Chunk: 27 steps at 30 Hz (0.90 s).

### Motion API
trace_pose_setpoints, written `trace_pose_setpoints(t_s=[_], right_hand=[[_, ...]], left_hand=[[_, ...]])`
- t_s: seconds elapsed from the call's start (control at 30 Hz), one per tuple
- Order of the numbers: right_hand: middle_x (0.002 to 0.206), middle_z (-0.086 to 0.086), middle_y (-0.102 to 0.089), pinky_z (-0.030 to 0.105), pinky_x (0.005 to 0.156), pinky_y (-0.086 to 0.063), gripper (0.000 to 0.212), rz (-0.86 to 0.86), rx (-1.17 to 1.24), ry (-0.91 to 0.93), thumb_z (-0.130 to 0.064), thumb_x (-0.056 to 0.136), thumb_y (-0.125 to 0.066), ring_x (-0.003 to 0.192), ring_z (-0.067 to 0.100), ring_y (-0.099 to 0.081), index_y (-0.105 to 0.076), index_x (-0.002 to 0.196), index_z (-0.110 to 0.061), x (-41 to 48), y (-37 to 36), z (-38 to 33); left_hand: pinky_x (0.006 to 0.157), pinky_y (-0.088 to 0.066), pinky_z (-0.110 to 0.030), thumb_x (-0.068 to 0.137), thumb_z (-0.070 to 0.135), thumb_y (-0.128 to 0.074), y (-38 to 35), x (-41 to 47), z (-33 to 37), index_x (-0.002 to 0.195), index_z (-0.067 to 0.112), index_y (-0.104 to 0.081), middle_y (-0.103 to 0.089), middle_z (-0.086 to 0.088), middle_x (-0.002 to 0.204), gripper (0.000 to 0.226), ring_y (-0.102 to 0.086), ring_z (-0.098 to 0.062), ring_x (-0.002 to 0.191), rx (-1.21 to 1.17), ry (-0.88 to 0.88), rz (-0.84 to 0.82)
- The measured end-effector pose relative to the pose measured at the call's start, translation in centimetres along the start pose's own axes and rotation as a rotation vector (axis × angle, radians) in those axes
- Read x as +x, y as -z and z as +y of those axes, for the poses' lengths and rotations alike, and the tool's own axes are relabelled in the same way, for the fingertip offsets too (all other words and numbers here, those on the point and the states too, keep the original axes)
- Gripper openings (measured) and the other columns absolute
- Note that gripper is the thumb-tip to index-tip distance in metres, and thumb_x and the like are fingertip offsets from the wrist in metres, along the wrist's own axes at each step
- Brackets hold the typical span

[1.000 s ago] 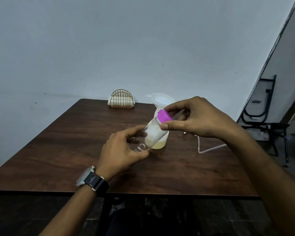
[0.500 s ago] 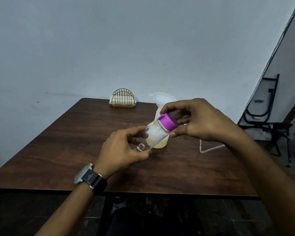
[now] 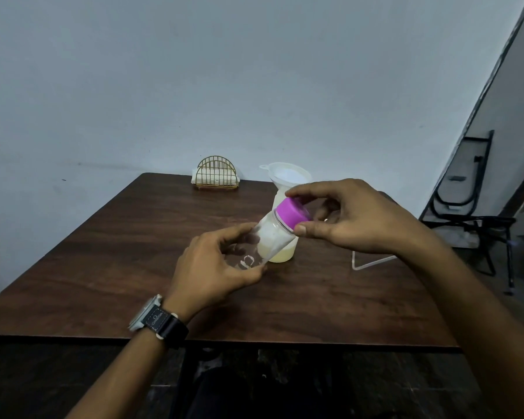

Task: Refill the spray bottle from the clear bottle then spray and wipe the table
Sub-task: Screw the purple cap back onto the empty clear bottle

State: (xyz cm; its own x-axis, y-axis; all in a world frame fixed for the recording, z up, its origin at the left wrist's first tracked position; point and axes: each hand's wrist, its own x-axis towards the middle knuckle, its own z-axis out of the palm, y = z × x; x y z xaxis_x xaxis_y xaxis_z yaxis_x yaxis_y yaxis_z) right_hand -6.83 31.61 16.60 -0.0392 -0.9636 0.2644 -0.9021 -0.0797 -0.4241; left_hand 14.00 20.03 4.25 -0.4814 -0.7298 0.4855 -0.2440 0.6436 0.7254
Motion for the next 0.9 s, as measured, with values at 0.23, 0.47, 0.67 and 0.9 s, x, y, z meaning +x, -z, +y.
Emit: trace_pose_setpoints(t_s=[0.23, 0.47, 0.67, 0.9], right_hand=[[0.112, -0.022, -0.072, 0.007, 0.083, -0.05, 0.052, 0.079, 0.025, 0.011, -0.057, 0.084, -0.076, 0.093, -0.013, -0.065, -0.065, 0.133, -0.043, 0.3, -0.69, 0.0], [0.09, -0.012, -0.075, 0.019, 0.07, -0.05, 0.052, 0.099, -0.107, -0.028, -0.077, 0.085, -0.054, 0.084, 0.001, -0.066, -0.077, 0.109, -0.036, 0.32, -0.64, -0.36], [0.119, -0.022, -0.07, 0.017, 0.088, -0.056, 0.052, 0.049, 0.099, 0.026, -0.055, 0.084, -0.075, 0.101, -0.006, -0.067, -0.064, 0.133, -0.043, 0.3, -0.49, -0.27], [0.083, -0.022, -0.07, 0.024, 0.073, -0.049, 0.047, 0.095, -0.002, 0.005, -0.075, 0.092, -0.04, 0.08, -0.006, -0.065, -0.072, 0.108, -0.044, 0.38, -0.82, -0.33]], left_hand=[[0.087, -0.059, -0.039, 0.059, 0.049, -0.086, 0.03, -0.05, 0.09, 0.124, 0.051, -0.064, -0.071, 0.032, 0.104, 0.069, -0.068, 0.009, 0.1, -0.008, 0.004, 0.021], [0.085, -0.059, -0.041, 0.058, 0.054, -0.084, -0.11, -0.06, -0.21, 0.121, 0.059, -0.062, -0.071, 0.031, 0.104, 0.068, -0.068, 0.007, 0.1, 0.009, -0.007, 0.013], [0.085, -0.059, -0.043, 0.058, 0.053, -0.086, -0.18, 0.15, -0.56, 0.122, 0.058, -0.061, -0.072, 0.03, 0.104, 0.069, -0.069, 0.005, 0.101, -0.008, 0.009, 0.022], [0.084, -0.06, -0.043, 0.058, 0.05, -0.086, -0.46, 0.08, -0.52, 0.122, 0.056, -0.062, -0.072, 0.028, 0.105, 0.069, -0.069, 0.004, 0.101, -0.026, 0.005, 0.029]])
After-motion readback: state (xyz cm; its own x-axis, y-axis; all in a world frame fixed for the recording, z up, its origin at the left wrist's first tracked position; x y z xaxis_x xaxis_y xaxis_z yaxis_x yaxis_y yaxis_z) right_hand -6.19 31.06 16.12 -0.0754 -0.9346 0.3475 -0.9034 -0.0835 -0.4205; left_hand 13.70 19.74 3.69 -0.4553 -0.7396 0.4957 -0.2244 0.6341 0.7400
